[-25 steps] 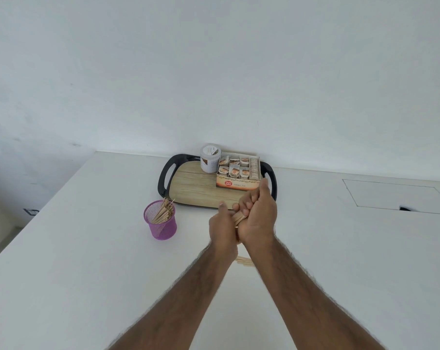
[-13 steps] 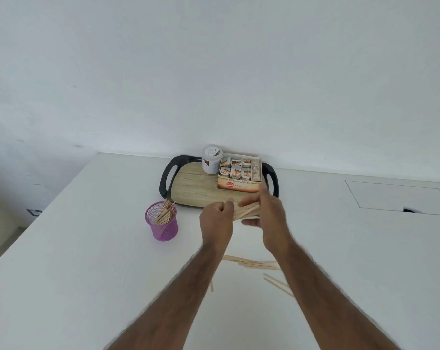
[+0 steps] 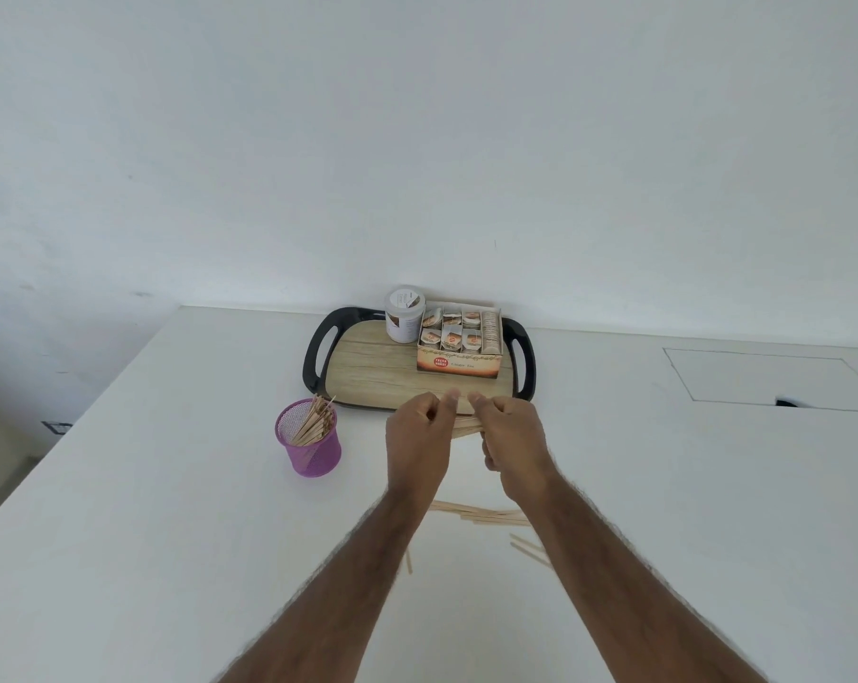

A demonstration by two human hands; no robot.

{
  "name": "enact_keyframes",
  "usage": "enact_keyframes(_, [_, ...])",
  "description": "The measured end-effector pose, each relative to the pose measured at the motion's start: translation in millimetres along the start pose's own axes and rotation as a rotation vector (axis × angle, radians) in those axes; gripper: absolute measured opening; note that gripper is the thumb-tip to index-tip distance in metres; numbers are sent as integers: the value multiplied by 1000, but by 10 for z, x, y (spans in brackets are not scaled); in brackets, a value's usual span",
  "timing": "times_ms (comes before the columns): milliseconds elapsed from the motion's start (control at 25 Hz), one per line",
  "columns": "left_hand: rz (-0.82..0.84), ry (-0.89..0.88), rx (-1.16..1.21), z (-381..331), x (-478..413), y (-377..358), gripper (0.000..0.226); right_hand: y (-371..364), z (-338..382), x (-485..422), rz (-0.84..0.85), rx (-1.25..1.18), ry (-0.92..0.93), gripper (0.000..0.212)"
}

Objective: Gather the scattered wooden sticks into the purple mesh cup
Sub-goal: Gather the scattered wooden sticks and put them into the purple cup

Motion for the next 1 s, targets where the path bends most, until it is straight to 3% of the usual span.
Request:
enact_keyframes(120, [66,335,549,122,-10,-3,58,32,28,-12,-100,54,153,46])
enact_keyframes(200, [151,395,696,135,-15,-18,65,14,7,-8,-141,145,216,47])
enact_keyframes(320, [220,328,615,35,-32,-33,62,-73,-34,25,-151,260,307,45])
enact_keyframes(440, [241,341,505,-3,-20,-83,59,-61,-58,28,-208,197,355,45])
enact_keyframes(560, [223,372,354,26,-24,-75,50,-36,-73,39,-228,192,360,45])
enact_keyframes(720, [266,283,174,15,-55,-89,51,0,-101,59,-184,202,342,42])
enact_keyframes(880, [224,207,135,79,-89,-22,49,-13,-150,30,32,250,230,40])
enact_keyframes(1000, [182,199,140,190,-89,70,50,68,-107,29,223,22,166,26])
Point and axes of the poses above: each hand's wrist, its own x-axis away from the middle knuckle, its own y-axis out of the back of the hand, z = x × y, the point moved 4 cm from there along -x, towards the middle knuckle, and after that the axes turned 12 degrees about z, right-handed, at the moved point
